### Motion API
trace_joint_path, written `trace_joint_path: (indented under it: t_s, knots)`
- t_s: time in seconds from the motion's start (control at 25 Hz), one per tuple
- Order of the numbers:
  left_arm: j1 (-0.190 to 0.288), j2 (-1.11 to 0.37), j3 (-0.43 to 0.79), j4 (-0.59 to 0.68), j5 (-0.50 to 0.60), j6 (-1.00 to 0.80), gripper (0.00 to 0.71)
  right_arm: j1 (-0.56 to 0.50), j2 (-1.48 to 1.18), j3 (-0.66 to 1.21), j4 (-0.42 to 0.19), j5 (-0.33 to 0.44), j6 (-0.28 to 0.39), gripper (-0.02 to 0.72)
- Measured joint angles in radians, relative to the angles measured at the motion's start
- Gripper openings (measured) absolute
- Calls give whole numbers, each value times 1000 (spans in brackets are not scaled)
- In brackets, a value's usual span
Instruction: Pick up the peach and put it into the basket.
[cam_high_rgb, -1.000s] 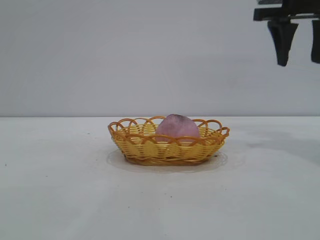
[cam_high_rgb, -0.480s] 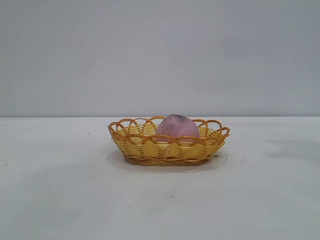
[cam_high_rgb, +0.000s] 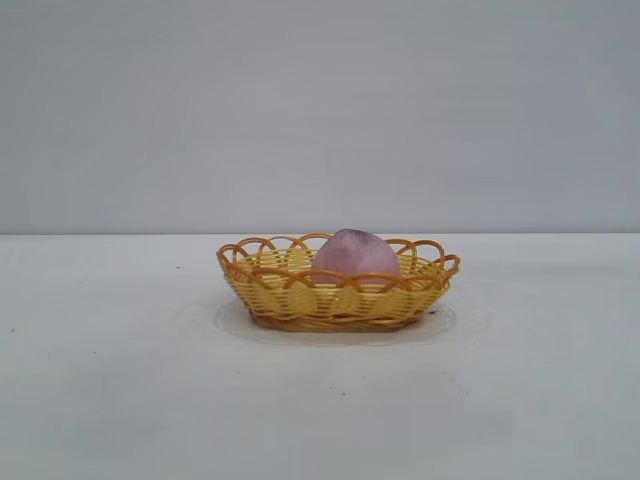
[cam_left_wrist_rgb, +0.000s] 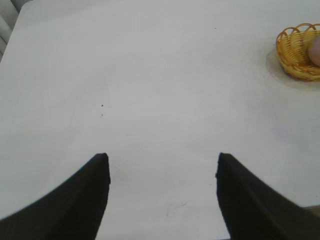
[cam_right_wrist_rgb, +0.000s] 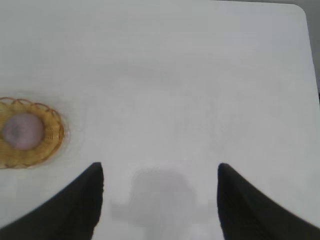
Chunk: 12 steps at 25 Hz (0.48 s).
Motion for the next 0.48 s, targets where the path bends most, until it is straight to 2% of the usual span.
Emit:
trace_joint_path:
  t_s: [0.28, 0.48]
  knots:
    - [0, 0, 0, 0, 0, 0, 408, 0, -400, 286, 0, 10, 0, 418]
    - [0, 0, 0, 0, 0, 0, 408, 0, -640, 451, 49, 16, 0, 418]
